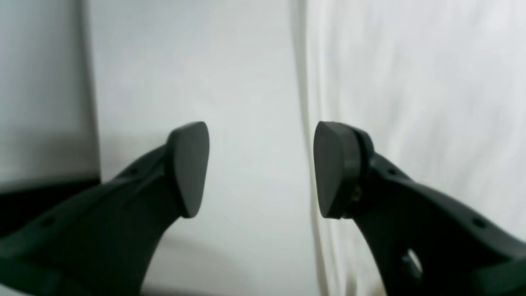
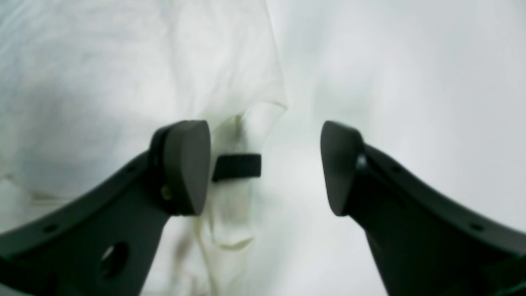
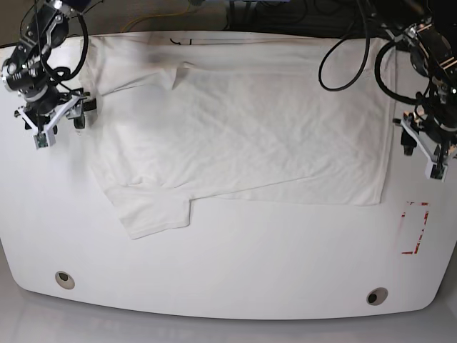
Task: Layout the t-shirt on the table in an organized manner, then fold the t-shirt properly
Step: 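Release the edge and move both grippers to the shirt's hem corners, then pinch the hem corners with both grippers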
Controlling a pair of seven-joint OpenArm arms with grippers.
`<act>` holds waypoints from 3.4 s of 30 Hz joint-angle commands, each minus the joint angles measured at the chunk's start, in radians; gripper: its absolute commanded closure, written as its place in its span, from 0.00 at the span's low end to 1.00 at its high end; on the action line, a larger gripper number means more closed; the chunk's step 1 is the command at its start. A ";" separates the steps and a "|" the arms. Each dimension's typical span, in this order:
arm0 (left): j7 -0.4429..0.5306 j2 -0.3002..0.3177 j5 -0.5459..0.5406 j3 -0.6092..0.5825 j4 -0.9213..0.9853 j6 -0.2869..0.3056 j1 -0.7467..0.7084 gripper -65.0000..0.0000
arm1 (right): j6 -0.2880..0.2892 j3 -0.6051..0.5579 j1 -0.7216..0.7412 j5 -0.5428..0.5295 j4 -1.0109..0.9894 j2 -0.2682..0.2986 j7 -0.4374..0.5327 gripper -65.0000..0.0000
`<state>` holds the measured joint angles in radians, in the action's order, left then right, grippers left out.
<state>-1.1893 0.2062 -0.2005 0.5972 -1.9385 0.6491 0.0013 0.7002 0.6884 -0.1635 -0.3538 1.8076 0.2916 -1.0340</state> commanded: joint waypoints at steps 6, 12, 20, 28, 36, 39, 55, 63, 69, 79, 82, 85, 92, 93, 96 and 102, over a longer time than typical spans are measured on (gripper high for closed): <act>0.016 0.014 -0.006 -0.047 0.127 -0.004 0.174 0.41 | -0.002 -0.068 0.244 0.109 -0.160 0.027 0.027 0.38; 0.064 0.017 -0.006 -0.049 0.307 -0.059 0.299 0.41 | -0.002 -0.101 0.433 0.175 -0.369 0.030 0.042 0.38; 0.199 0.055 -0.007 -0.107 0.465 -0.124 0.349 0.41 | -0.002 -0.135 0.583 0.221 -0.618 0.033 0.128 0.38; 0.248 0.071 -0.007 -0.125 0.512 -0.131 0.352 0.41 | -0.002 -0.135 0.641 0.220 -0.808 0.030 0.212 0.38; 0.248 0.071 -0.007 -0.122 0.514 -0.130 0.351 0.41 | -0.002 -0.135 0.641 0.216 -0.931 0.025 0.288 0.38; 0.248 0.074 -0.007 -0.122 0.514 -0.130 0.351 0.41 | -0.002 -0.135 0.641 0.216 -0.945 0.013 0.289 0.38; 0.265 0.086 -0.007 -0.122 0.563 -0.130 0.351 0.41 | -0.002 -0.137 0.641 0.220 -0.945 -0.041 0.291 0.61; 0.342 0.091 -0.007 -0.127 0.687 -0.133 0.358 0.41 | -0.002 -0.137 0.641 0.220 -0.945 -0.042 0.291 0.92; 0.404 0.105 -0.006 -0.136 0.793 -0.183 0.394 0.41 | -0.002 -0.137 0.641 0.220 -0.943 -0.041 0.291 0.91; 0.503 0.115 -0.007 -0.254 1.005 -0.205 0.460 0.28 | -0.002 -0.138 0.641 0.220 -0.943 -0.041 0.291 0.91; 0.512 0.112 -0.007 -0.271 1.042 -0.205 0.477 0.26 | -0.002 -0.138 0.641 0.220 -0.943 -0.042 0.291 0.91; 0.513 0.111 -0.007 -0.277 1.065 -0.205 0.483 0.26 | -0.002 -0.138 0.641 0.220 -0.943 -0.042 0.291 0.91; 0.520 0.105 -0.007 -0.277 1.111 -0.205 0.484 0.26 | -0.002 -0.138 0.641 0.220 -0.943 -0.042 0.291 0.91; 0.520 0.098 -0.007 -0.277 1.114 -0.205 0.484 0.26 | -0.002 -0.138 0.641 0.220 -0.943 -0.042 0.291 0.91; 0.520 0.088 -0.007 -0.279 1.117 -0.205 0.484 0.26 | -0.002 -0.138 0.641 0.220 -0.943 -0.042 0.291 0.91; 0.520 0.085 -0.007 -0.323 1.118 -0.205 0.481 0.26 | -0.002 -0.138 0.641 0.220 -0.943 -0.042 0.291 0.91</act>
<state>-0.6628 0.2840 -0.2020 0.2928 -0.8120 0.4412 0.4618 0.6926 0.5503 0.4553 -0.1337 0.8497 0.2356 -0.7475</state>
